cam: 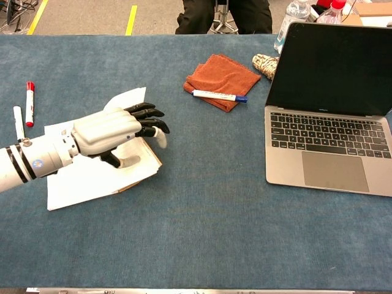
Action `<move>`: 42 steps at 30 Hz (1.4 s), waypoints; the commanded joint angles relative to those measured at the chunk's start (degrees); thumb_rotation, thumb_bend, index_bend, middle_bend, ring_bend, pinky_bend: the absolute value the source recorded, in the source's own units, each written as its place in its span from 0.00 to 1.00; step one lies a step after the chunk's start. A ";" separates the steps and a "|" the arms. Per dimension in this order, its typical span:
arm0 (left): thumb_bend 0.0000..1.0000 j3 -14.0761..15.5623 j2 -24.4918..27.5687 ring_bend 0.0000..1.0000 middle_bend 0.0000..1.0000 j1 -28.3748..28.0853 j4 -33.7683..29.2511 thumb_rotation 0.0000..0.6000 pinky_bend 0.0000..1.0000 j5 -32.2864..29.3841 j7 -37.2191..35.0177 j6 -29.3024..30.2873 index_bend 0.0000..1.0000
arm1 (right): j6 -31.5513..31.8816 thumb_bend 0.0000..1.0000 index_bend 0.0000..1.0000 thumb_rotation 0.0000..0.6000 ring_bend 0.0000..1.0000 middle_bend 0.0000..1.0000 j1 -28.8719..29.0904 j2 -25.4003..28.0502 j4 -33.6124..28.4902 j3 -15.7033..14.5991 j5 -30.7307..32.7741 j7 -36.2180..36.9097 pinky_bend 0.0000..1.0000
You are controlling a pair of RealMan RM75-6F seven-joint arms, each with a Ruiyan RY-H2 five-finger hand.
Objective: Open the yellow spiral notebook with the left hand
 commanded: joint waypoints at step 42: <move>0.36 0.97 1.40 0.01 0.06 6.23 -1.96 1.00 0.00 -6.53 -14.74 3.98 0.04 | 0.02 0.19 0.14 1.00 0.10 0.18 0.08 0.81 -0.78 0.39 -0.57 -0.14 0.18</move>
